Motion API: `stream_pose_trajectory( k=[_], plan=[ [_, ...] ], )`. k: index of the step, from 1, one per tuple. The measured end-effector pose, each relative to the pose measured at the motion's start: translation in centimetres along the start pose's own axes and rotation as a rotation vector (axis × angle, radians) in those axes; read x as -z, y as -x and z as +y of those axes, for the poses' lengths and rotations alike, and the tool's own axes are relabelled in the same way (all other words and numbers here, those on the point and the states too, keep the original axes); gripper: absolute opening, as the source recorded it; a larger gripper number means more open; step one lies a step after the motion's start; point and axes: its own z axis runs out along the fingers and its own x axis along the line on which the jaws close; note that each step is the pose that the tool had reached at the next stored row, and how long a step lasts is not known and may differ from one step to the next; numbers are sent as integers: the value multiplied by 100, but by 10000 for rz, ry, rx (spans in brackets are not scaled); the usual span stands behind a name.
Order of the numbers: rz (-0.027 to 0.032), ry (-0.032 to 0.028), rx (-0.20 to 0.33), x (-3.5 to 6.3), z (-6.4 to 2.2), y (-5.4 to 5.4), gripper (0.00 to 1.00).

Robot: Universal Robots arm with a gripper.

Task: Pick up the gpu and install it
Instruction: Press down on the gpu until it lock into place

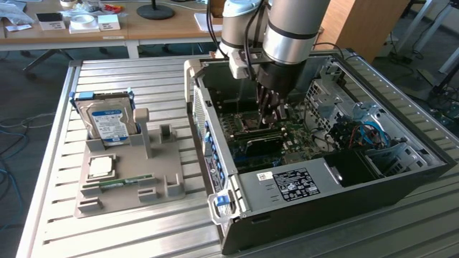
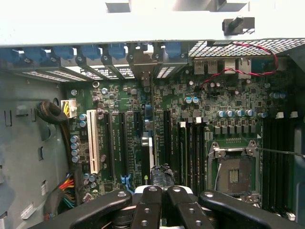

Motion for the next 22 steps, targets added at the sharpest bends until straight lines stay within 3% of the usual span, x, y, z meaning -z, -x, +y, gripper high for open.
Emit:
stream_pose_trajectory(
  k=[22],
  plan=[
    [-22,-1,0,-40,1,-1,11]
  ],
)
